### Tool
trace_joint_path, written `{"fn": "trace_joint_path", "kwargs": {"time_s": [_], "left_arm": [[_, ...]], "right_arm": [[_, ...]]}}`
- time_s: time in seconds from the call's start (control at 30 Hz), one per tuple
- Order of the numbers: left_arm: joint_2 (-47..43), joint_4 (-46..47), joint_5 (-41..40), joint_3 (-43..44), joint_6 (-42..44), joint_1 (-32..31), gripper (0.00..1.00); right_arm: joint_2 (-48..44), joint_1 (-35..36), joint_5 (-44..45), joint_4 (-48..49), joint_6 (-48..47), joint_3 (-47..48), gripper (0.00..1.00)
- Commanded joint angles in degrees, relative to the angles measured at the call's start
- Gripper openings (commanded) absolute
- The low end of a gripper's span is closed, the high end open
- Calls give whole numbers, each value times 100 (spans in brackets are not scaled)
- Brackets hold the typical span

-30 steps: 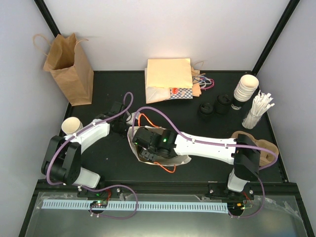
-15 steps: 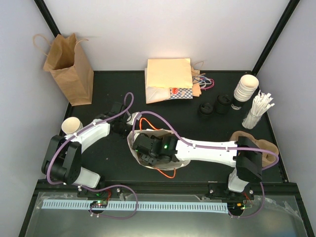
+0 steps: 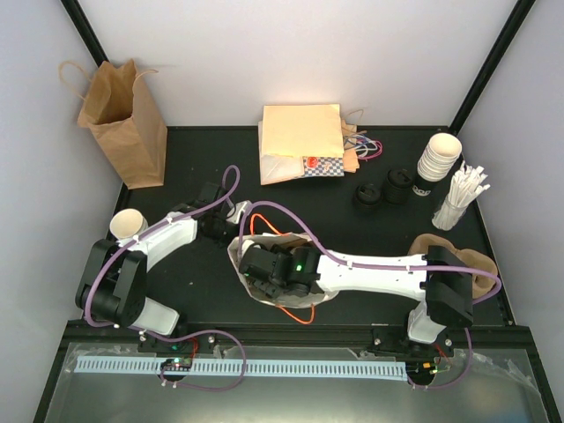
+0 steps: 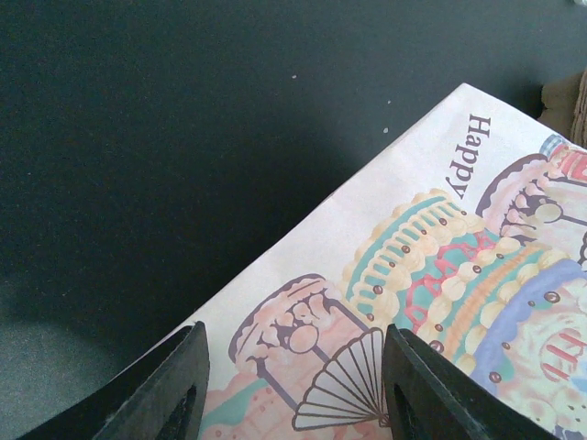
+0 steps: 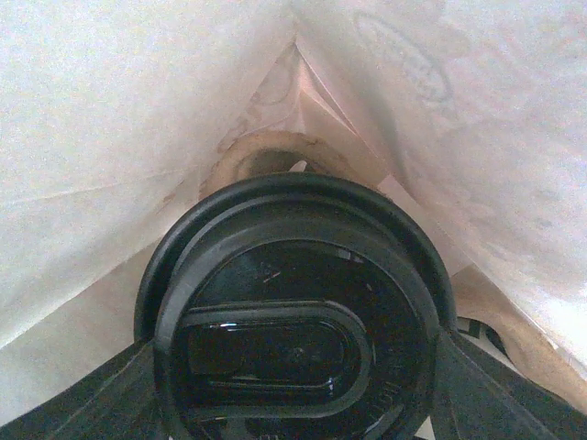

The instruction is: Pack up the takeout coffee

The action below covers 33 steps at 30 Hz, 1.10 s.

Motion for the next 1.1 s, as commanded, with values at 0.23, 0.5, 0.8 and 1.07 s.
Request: {"fn": "trace_joint_path", "kwargs": {"time_s": [0.23, 0.5, 0.8, 1.07], "left_arm": [[67, -199, 186, -102, 105, -53, 54], [59, -178, 360, -140, 99, -78, 51], [182, -19, 524, -308, 56, -124, 37], [222, -69, 492, -265, 83, -132, 35]], "right_arm": [[745, 167, -275, -798, 617, -860, 31], [505, 190, 828, -231, 380, -820, 31], [743, 165, 1216, 332, -272, -809, 31], [664, 61, 259, 223, -314, -914, 31]]}}
